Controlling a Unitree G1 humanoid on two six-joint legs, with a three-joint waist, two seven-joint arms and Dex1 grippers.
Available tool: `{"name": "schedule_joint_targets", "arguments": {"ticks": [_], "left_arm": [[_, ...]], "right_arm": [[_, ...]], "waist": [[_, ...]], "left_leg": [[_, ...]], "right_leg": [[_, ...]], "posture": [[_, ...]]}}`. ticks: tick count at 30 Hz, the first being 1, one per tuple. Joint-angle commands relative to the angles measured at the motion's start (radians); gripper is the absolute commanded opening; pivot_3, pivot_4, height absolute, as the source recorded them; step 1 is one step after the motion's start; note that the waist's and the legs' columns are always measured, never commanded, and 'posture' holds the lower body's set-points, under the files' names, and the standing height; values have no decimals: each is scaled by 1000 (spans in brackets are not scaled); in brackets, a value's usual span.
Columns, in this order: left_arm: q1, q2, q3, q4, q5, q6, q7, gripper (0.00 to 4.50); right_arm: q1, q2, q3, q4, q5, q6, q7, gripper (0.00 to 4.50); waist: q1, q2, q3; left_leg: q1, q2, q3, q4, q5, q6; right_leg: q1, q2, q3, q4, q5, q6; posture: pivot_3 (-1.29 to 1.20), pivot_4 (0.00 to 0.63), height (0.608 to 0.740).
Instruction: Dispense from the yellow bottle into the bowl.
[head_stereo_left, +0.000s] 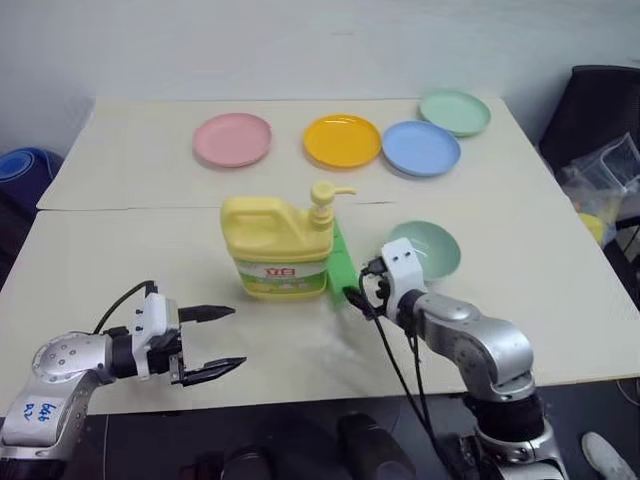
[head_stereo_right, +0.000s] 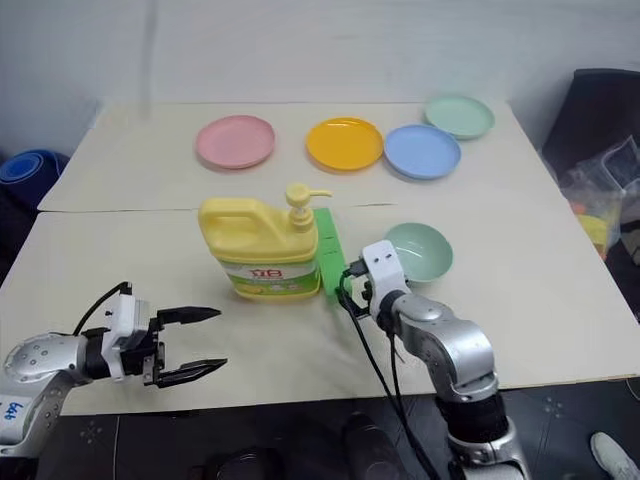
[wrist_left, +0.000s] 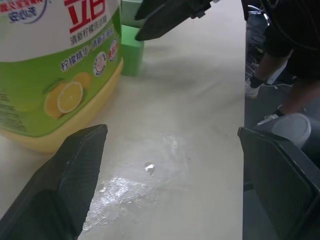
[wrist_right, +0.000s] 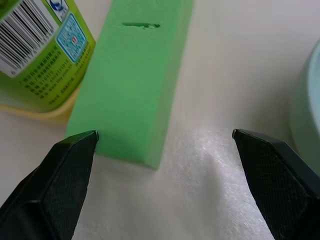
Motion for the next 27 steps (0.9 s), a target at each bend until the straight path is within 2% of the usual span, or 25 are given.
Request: {"name": "schedule_joint_targets", "arguments": {"ticks": [1, 5, 9, 15, 26, 27], "left_arm": [[22, 10, 43, -36, -10, -5, 13, 4420], [37, 5, 42, -41, -3, -9, 18, 4420], [45, 3, 45, -52, -6, -4, 29, 4420], [66, 9, 58, -79, -14, 13, 39, 4420], [71, 9, 70, -103, -17, 35, 47, 4420], [71, 7, 69, -105, -17, 36, 48, 4470]], "right_arm": [[-8, -32, -62, -101, 95, 91, 86, 4500], [-44, -61, -58, -124, 143, 156, 139, 4500], [-70, -51, -22, -105, 127, 181, 122, 4500], [-99, 6, 96, 49, 6, 75, 42, 4500], [-111, 106, 126, 276, -147, -147, -44, 4500], [-108, 110, 126, 284, -152, -157, -42, 4315]], "waist": [[-1, 0, 0], [-4, 0, 0], [-7, 0, 0], [-24, 0, 0], [-34, 0, 0], [-34, 0, 0]], "left_leg": [[0, 0, 0, -1, 0, 0], [0, 0, 0, -1, 0, 0], [0, 0, 0, -1, 0, 0], [0, 0, 0, -1, 0, 0], [0, 0, 0, -1, 0, 0], [0, 0, 0, -1, 0, 0]], "right_leg": [[0, 0, 0, 0, 0, 0], [-1, -1, -2, -1, 0, 0], [0, -1, -2, 0, 0, 0], [-1, -1, -2, 0, 0, 0], [-2, 0, -2, 0, 0, 0], [-2, -1, -2, 0, 0, 0]], "posture": [[0, 150, 740], [0, 150, 740], [0, 150, 740], [0, 150, 740], [0, 150, 740], [0, 150, 740]]}}
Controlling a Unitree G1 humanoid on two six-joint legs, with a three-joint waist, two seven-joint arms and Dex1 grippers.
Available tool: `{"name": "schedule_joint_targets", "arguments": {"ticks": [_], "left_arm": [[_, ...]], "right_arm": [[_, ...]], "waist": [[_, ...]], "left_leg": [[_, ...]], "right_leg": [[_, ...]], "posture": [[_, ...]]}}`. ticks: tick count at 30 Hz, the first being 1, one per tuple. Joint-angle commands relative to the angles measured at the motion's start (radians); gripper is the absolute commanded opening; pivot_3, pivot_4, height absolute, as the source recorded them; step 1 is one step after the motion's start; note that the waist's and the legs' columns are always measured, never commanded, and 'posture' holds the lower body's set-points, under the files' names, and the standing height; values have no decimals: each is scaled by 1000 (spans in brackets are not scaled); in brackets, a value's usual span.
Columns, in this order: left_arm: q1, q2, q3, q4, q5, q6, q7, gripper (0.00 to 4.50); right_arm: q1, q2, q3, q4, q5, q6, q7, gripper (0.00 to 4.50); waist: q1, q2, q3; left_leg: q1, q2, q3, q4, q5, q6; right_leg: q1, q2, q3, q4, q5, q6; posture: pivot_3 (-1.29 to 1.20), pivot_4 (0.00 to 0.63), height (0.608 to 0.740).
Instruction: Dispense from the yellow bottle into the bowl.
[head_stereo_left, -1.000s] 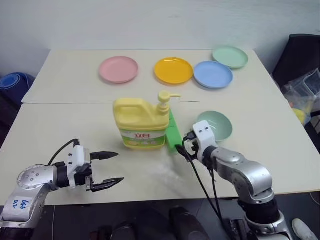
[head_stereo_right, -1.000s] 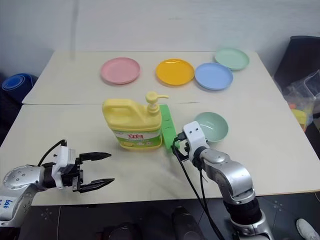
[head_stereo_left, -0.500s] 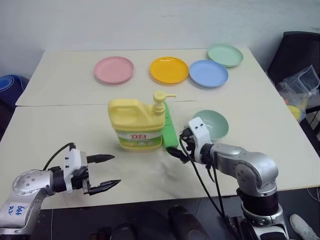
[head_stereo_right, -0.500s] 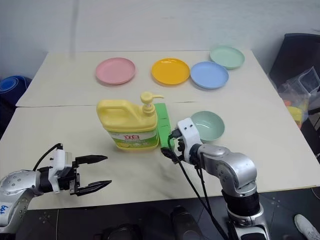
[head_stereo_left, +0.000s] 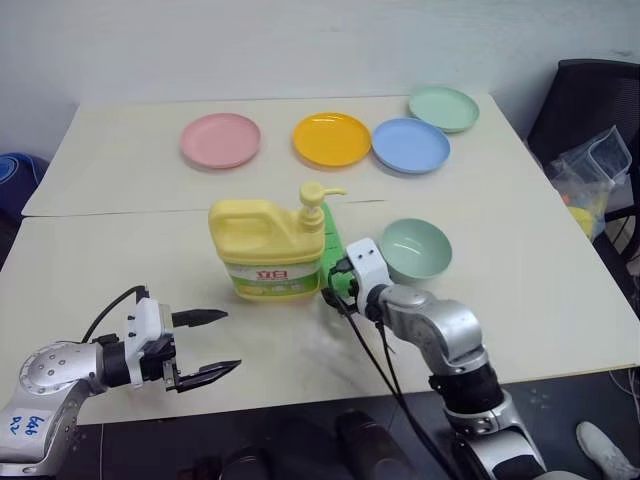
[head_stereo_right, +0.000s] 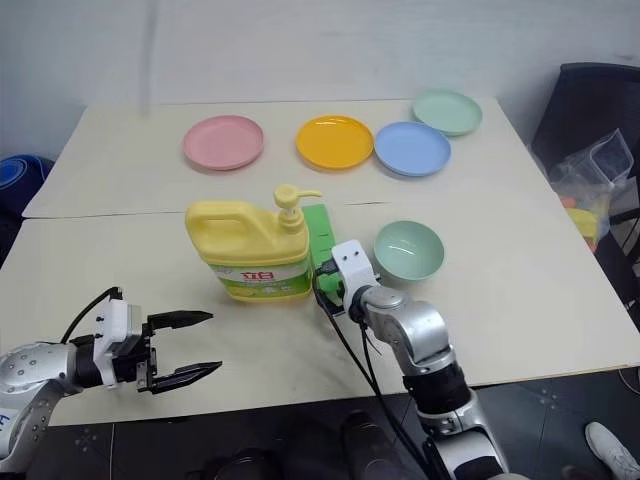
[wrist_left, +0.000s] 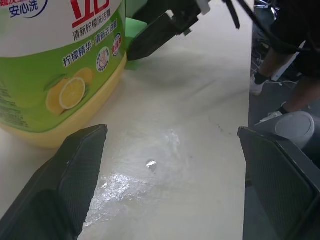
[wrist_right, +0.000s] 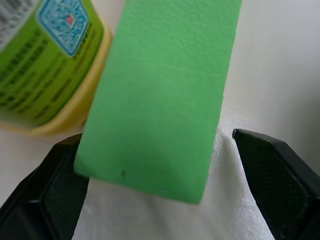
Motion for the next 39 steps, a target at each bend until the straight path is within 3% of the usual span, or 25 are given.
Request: {"name": "schedule_joint_targets", "arguments": {"ticks": [1, 6, 9, 14, 17, 21, 24, 27, 33, 39], "left_arm": [[8, 0, 16, -31, -16, 1, 7, 4500], [19, -10, 5, -44, -28, 0, 2, 4500], [26, -27, -3, -51, -33, -7, 3, 4500], [27, -52, -27, -28, -14, -37, -2, 4500], [-21, -80, -59, 2, -6, -51, 7, 4500], [-87, -111, -83, 5, -22, -38, 25, 4500], [-134, -121, -104, -20, -58, 17, 35, 4500], [-182, -132, -125, -33, -65, 43, 50, 4500], [-228, -147, -120, -24, -72, 61, 78, 4500], [-231, -135, -101, -2, -73, 64, 76, 4500]], "right_arm": [[11, 11, -9, 3, -23, -69, 3, 4112], [41, -60, -13, -106, 4, -67, 92, 2607], [94, -203, -70, -324, 106, 22, 228, 2607], [248, -418, -272, -616, 304, 135, 401, 2607], [430, -557, -534, -686, 391, 73, 560, 2607], [558, -642, -789, -551, 367, -115, 664, 2607], [577, -713, -847, -315, 257, -276, 674, 2607], [520, -794, -744, -28, 90, -421, 598, 2607], [313, -815, -602, 372, -32, -558, 537, 2607], [313, -857, -622, 445, -1, -672, 662, 4320]], "waist": [[1, 0, 0], [1, 0, 0], [10, 1, 1], [13, 0, 0], [24, 0, 0], [42, 0, 0], [50, 0, 0], [61, 0, 0], [62, 8, 3], [64, 18, 6]], "left_leg": [[0, 0, 0, 0, 0, 0], [0, 0, 0, 0, 0, 0], [0, -1, -1, 0, 0, 0], [-4, -1, -6, -1, 0, 0], [-4, -1, -8, 0, 0, 0], [-1, -2, -9, 2, -1, 1], [5, -2, -9, 2, -1, 2], [4, -2, -9, 3, -2, 4], [5, -1, -7, 10, -2, 5], [5, 0, -7, 12, -2, 5]], "right_leg": [[0, 0, 0, 0, 0, 0], [0, 0, -1, 0, 0, 0], [0, -1, -2, 0, 0, 0], [3, -3, -6, -6, 0, 0], [7, -2, -7, -10, 0, 0], [14, -2, -7, -15, 1, 1], [22, -1, -6, -19, 1, 1], [22, -1, -5, -19, 1, 1], [20, -1, -4, -15, 1, 1], [20, 0, -4, -13, 1, 1]], "posture": [[0, 150, 740], [0, 150, 740], [0, 150, 740], [0, 150, 740], [0, 150, 740], [0, 150, 740], [0, 150, 740], [0, 150, 740], [0, 150, 740], [0, 150, 740]]}}
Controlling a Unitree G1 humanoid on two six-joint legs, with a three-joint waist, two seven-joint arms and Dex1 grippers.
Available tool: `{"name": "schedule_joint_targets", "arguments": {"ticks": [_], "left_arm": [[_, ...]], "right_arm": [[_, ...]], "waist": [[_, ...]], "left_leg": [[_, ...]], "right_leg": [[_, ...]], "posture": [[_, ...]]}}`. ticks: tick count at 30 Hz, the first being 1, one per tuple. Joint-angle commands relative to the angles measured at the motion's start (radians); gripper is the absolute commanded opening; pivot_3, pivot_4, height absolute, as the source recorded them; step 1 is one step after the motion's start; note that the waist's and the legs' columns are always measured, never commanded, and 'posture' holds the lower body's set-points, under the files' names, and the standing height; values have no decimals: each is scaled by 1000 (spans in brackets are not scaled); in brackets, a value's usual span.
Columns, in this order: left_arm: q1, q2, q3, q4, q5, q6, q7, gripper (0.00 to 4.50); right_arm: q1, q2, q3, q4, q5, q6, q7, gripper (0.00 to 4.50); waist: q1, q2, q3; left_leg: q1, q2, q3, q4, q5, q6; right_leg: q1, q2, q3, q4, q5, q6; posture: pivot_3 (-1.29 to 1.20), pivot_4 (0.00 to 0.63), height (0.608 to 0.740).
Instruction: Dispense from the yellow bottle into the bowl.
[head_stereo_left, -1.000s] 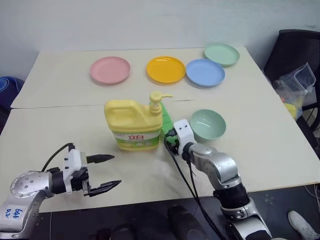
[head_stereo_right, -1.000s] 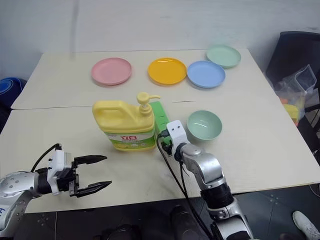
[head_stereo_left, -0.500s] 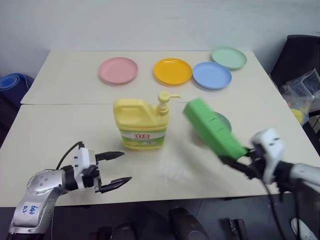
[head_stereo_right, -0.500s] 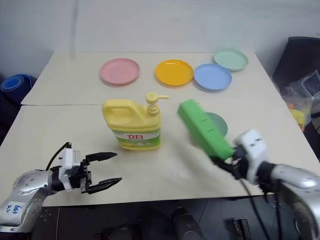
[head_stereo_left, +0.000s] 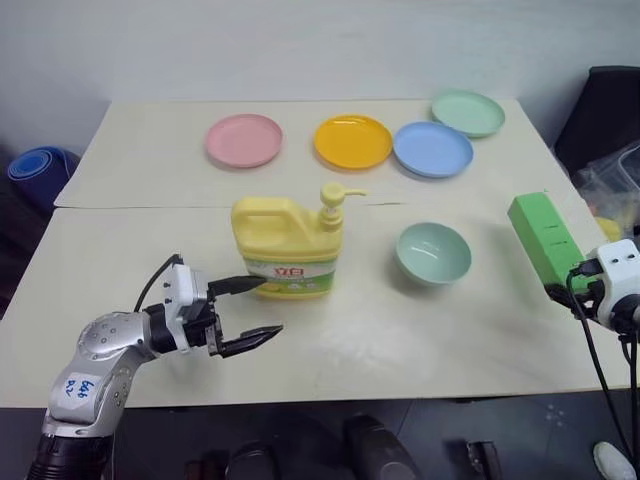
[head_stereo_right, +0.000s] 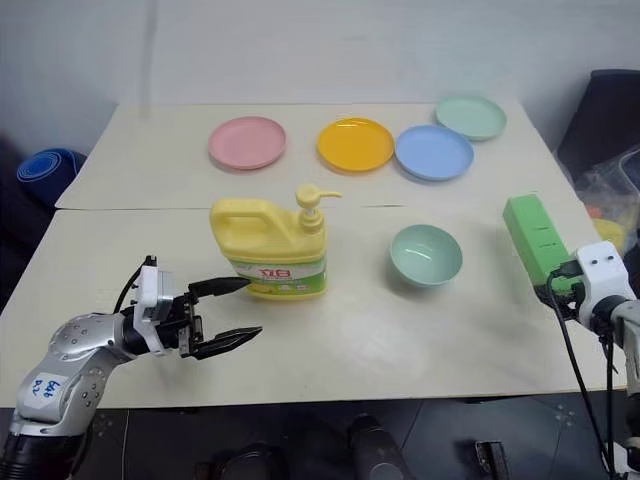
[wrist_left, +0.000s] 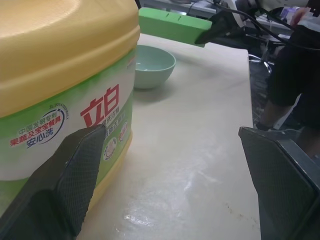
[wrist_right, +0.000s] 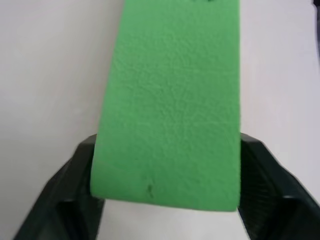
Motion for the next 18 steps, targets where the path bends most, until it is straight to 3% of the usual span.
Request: {"name": "schedule_joint_targets", "arguments": {"ticks": [1, 6, 11, 14, 18], "left_arm": [[0, 12, 28, -1, -24, 4, -2, 4500], [23, 30, 40, -12, -44, 27, -19, 4500], [34, 24, 39, -15, -28, 11, -11, 4500], [54, 25, 40, -37, -28, 14, -3, 4500], [64, 33, 45, -46, -30, 17, 0, 4500]], "right_arm": [[46, -66, -78, -59, 27, -87, 76, 4461], [157, -110, -154, -267, 152, -43, 245, 4461], [148, -20, -18, -640, 333, 92, 270, 4461], [21, 84, 215, -670, 207, 62, 169, 4461], [-82, 152, 332, -537, 90, 10, 107, 4461]], "waist": [[4, 1, 0], [6, 0, 0], [-2, 0, 0], [0, -3, 0], [16, -2, 1]], "left_leg": [[0, 0, 0, 0, 0, 0], [-2, 0, -2, 0, -1, 1], [-1, 2, -7, 2, -1, 0], [-3, 1, -11, 2, -1, 0], [-4, -2, -18, 4, -1, 0]], "right_leg": [[0, 0, 0, 0, 0, 0], [1, 0, 0, 0, 0, 1], [2, 2, 0, 1, 1, 1], [2, 1, -3, 2, 1, 1], [0, -3, -5, 3, 1, 1]], "posture": [[0, 150, 740], [0, 150, 740], [0, 150, 740], [0, 150, 740], [0, 150, 740]]}}
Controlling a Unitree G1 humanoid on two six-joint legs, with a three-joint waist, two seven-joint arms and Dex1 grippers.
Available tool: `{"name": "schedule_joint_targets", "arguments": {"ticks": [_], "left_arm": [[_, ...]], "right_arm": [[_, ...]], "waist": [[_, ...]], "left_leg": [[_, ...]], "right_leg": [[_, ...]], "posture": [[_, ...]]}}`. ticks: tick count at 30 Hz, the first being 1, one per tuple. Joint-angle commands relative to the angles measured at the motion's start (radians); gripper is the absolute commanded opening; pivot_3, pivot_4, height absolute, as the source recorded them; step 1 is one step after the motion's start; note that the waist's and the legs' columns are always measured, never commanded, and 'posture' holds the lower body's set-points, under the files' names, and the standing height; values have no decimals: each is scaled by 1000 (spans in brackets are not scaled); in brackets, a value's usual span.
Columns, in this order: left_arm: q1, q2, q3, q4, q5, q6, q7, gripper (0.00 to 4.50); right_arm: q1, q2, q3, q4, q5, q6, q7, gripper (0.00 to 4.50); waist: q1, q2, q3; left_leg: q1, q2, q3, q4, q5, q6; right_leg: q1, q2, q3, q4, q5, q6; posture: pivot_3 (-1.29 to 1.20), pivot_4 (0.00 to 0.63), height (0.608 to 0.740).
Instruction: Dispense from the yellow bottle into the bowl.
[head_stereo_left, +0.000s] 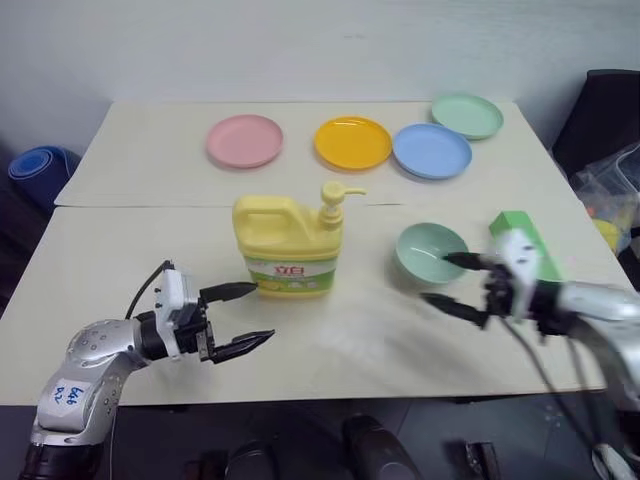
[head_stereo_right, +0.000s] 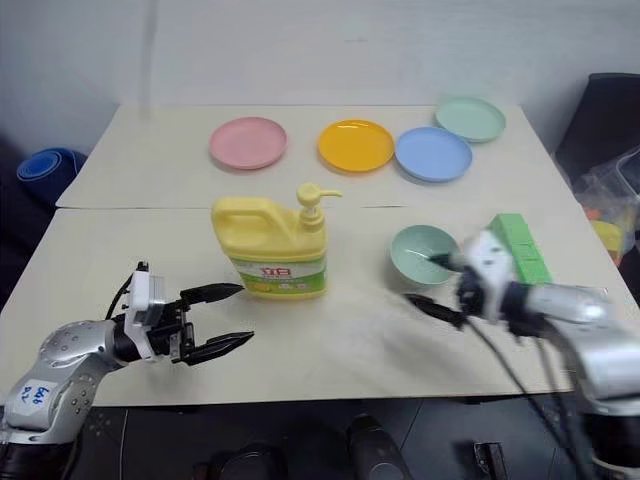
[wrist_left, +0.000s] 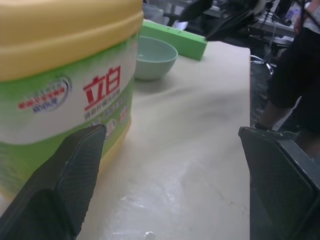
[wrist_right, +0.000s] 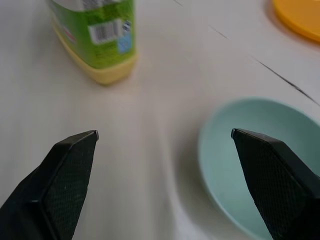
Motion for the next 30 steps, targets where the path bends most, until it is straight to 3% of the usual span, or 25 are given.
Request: {"name": "schedule_joint_targets", "arguments": {"ticks": [1, 4, 10, 19, 23, 26, 30], "left_arm": [[5, 13, 12, -36, -6, -4, 4, 4500], [-1, 13, 7, -37, -2, -6, 8, 4500], [4, 10, 21, -54, -8, -6, 31, 4500], [32, 29, 83, -109, -76, 56, 66, 4500], [64, 95, 146, -199, -184, 151, 43, 4500], [18, 138, 217, -253, -348, 246, 90, 4110], [-349, 162, 204, -183, -491, 331, 270, 3063]], "right_arm": [[-61, 11, 76, 123, -135, -98, -47, 4461], [-125, 70, 151, 263, -202, -114, -82, 4461], [-191, 137, 138, 392, -238, -120, -136, 4461], [-183, 149, 125, 389, -241, -134, -141, 1611], [-189, 121, 115, 394, -224, -147, -82, 204], [-192, 64, 114, 350, -211, -179, 9, 0], [-258, -50, 106, 169, -148, -117, 162, 0]], "waist": [[11, 0, 0], [14, -1, 0], [0, 0, 0], [-12, 0, 0], [-11, 0, 0], [-7, 0, 1], [14, 0, 3]], "left_leg": [[0, -1, 0, 0, 0, 0], [0, -1, 0, 1, 0, 1], [0, 0, 2, 1, 0, 0], [0, 1, 0, 0, 0, 0], [0, 1, 0, 0, 0, 0], [1, 1, -1, 0, 0, 0], [-1, -1, -5, 1, 0, 0]], "right_leg": [[0, -2, -1, 0, 0, 0], [0, -3, -3, 0, 0, 0], [-1, -1, -3, 2, 0, 0], [-1, 0, -3, 3, 0, 0], [-1, 0, -3, 3, 0, 0], [0, 0, -3, 2, 0, 0], [1, -3, -5, 3, 0, 0]], "posture": [[0, 150, 740], [0, 150, 740], [0, 150, 740], [0, 150, 740], [0, 150, 740], [0, 150, 740], [0, 150, 740]]}}
